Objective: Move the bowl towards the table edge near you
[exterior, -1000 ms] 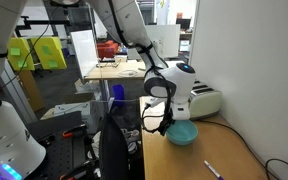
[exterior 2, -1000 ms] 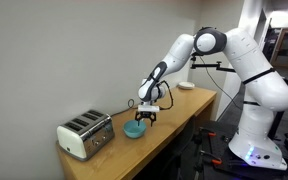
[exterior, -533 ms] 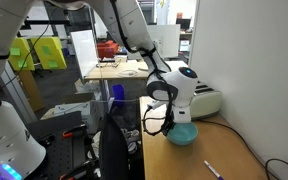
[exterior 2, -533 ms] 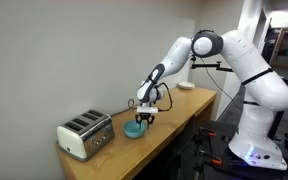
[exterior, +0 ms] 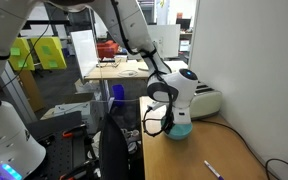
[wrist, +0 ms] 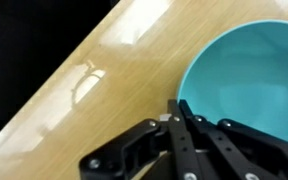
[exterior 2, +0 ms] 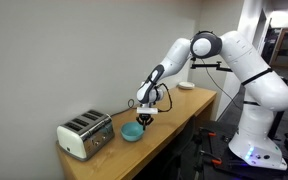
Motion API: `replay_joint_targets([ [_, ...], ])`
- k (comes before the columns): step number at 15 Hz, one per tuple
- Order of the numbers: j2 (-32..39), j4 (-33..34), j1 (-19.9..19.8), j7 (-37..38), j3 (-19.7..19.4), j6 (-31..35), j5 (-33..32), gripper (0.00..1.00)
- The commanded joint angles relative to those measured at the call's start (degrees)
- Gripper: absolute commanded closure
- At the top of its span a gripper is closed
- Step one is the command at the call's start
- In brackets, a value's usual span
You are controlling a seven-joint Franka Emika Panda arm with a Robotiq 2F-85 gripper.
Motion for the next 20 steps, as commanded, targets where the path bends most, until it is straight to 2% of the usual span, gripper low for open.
replay_joint_targets([
  [1, 0.1, 0.4, -0.7, -0.4, 0.5, -1.5, 1.5, 0.99],
  [7, -2.9, -3.9, -2.5, -2.1, 0.4, 0.8, 3.0, 0.99],
  [15, -8.1, -14.9, -6.6, -8.9, 0.5, 5.5, 6.6, 0.99],
  [19, -9.5, -17.7, -6.2, -8.8, -0.4, 6.8, 5.7, 0.99],
  [20, -9.7, -18.1, -6.0, -8.5, -0.5, 7.2, 5.6, 0.71],
])
